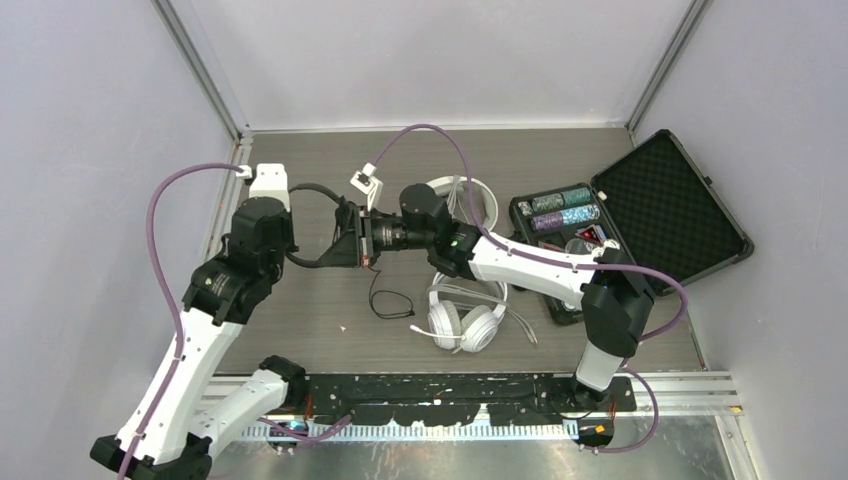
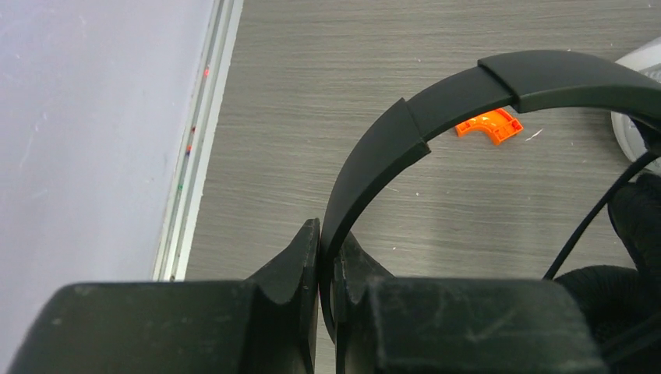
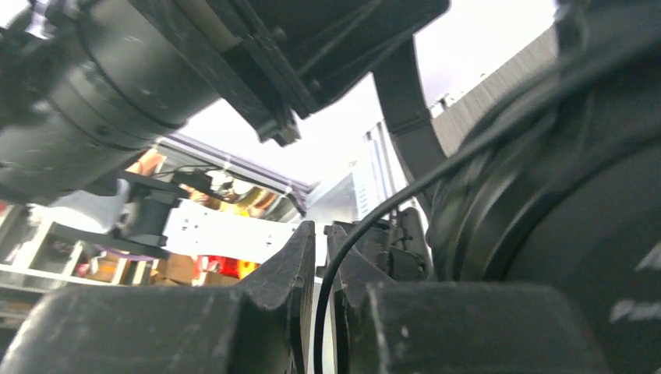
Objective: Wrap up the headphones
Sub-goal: Wrap the headphones cable around the headphones.
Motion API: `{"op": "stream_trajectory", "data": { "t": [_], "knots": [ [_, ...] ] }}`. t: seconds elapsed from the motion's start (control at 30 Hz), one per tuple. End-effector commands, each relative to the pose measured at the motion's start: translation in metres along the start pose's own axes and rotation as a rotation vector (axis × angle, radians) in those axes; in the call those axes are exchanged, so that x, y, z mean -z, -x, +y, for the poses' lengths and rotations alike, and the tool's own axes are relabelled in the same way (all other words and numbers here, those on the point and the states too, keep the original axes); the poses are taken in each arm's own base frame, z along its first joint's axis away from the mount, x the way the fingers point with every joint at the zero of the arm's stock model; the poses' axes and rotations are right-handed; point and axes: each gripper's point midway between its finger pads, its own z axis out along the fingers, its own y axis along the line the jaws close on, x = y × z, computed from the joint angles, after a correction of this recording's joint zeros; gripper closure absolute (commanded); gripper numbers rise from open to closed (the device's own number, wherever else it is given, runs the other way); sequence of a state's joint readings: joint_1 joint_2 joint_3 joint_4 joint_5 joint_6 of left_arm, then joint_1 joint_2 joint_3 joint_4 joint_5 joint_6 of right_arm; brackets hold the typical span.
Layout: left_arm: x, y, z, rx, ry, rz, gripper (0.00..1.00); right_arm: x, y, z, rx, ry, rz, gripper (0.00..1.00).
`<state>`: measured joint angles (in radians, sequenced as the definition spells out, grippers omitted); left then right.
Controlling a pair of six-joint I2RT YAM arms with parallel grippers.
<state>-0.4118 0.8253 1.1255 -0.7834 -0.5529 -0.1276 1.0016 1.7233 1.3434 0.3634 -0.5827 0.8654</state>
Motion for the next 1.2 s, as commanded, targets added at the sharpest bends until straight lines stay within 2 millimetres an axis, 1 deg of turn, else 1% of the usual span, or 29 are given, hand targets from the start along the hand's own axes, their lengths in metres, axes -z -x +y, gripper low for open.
{"op": "stream_trajectory", "data": {
  "t": [0.0, 0.17, 0.3, 0.37, 0.5, 0.57, 0.63, 0.73, 0.8, 0.87, 0.93, 1.0, 1.1, 1.17],
  "knots": [
    [0.013, 0.032, 0.009, 0.248, 0.046, -0.091, 1.0, 0.003, 0.014, 0.003, 0.159, -0.088, -0.051, 0.83],
    [0.013, 0.032, 0.009, 0.325, 0.071, -0.063, 1.0, 0.008, 0.011, -0.008, 0.228, -0.184, -0.051, 0.83],
    [0.014, 0.034, 0.012, 0.366, 0.093, -0.076, 1.0, 0.01, 0.008, -0.001, 0.259, -0.176, -0.059, 0.84],
    [0.015, 0.037, 0.011, 0.39, 0.082, -0.088, 1.0, 0.012, 0.006, 0.002, 0.279, -0.175, -0.06, 0.84],
    [0.015, 0.042, 0.009, 0.427, 0.072, -0.102, 1.0, 0.012, 0.003, 0.004, 0.294, -0.175, -0.066, 0.94],
    [0.013, 0.043, 0.008, 0.435, 0.076, -0.103, 1.0, 0.011, 0.003, 0.01, 0.294, -0.16, -0.07, 0.98],
    [0.011, 0.043, 0.006, 0.449, 0.077, -0.101, 1.0, 0.009, 0.001, 0.017, 0.291, -0.133, -0.075, 0.99],
    [0.008, 0.043, 0.002, 0.485, 0.071, -0.098, 1.0, 0.002, -0.006, 0.028, 0.268, -0.089, -0.058, 0.99],
    [0.006, 0.044, -0.001, 0.497, 0.062, -0.098, 1.0, 0.0, -0.01, 0.03, 0.268, -0.087, -0.051, 0.99],
    [0.006, 0.045, -0.003, 0.506, 0.055, -0.096, 1.0, -0.001, -0.011, 0.028, 0.274, -0.099, -0.051, 0.95],
    [0.006, 0.047, -0.005, 0.515, 0.045, -0.097, 1.0, 0.0, -0.01, 0.024, 0.285, -0.118, -0.06, 0.9],
    [0.008, 0.049, -0.005, 0.525, 0.036, -0.099, 1.0, 0.001, -0.01, 0.021, 0.297, -0.131, -0.062, 0.87],
    [0.011, 0.053, -0.009, 0.537, 0.011, -0.094, 1.0, 0.002, -0.011, 0.015, 0.312, -0.157, -0.059, 0.86],
    [0.013, 0.055, -0.011, 0.549, -0.007, -0.093, 1.0, 0.004, -0.012, 0.011, 0.327, -0.168, -0.06, 0.89]
  ]
}}
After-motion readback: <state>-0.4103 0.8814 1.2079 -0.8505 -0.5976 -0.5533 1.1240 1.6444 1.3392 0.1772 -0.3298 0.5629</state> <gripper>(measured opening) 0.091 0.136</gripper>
